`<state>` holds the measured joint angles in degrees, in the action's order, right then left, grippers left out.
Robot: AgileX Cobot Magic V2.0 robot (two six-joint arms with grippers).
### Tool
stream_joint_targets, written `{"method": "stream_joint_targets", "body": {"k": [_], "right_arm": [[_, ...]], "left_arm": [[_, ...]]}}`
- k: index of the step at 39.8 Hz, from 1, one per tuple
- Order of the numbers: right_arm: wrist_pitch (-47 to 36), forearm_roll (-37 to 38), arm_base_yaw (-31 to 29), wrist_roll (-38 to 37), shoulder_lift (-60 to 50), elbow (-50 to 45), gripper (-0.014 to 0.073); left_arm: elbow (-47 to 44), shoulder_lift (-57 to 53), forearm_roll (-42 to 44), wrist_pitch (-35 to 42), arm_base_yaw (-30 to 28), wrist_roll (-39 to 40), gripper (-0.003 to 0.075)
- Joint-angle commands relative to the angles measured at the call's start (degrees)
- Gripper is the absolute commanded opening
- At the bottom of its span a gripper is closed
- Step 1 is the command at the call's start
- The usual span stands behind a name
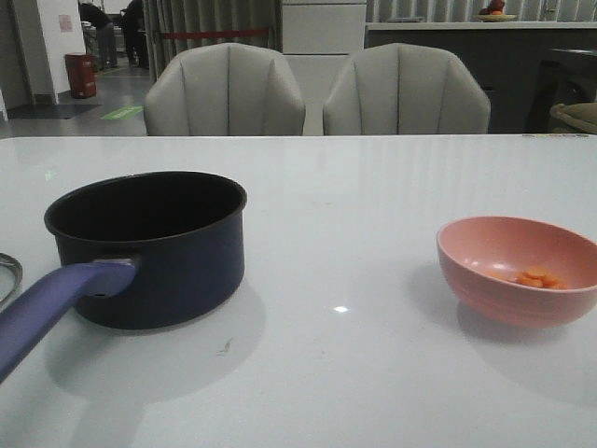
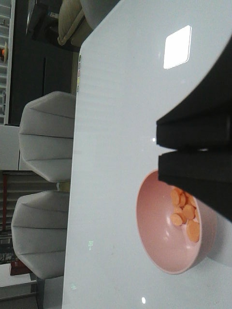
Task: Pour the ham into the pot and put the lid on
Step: 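Set the glass lid down on the table beside the pot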
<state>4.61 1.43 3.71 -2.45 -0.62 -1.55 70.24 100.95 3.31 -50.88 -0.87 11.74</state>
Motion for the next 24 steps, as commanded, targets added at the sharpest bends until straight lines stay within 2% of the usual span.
{"method": "stream_joint_targets", "body": {"k": [1, 9, 16, 24], "right_arm": [[-4.61, 1.02, -0.41, 0.08, -1.10, 0.29, 0.0148], [-4.61, 1.02, -0.41, 0.08, -1.10, 0.29, 0.0148], [-4.61, 1.02, -0.41, 0.08, -1.10, 0.29, 0.0148], [-4.61, 1.02, -0.41, 0.08, -1.10, 0.29, 0.0148]], "left_arm": [[1.66, -3.23, -0.09, 0.64, 1.74, -0.54, 0.0512], [1.66, -6.09, -0.24, 1.17, 4.33, -0.54, 0.0512], [0.41, -16.16, -0.11, 3.66, 6.32, -1.59, 0.0512], [-6.99, -30.38, -0.22, 8.68, 8.38, -2.89, 0.0512]]}}
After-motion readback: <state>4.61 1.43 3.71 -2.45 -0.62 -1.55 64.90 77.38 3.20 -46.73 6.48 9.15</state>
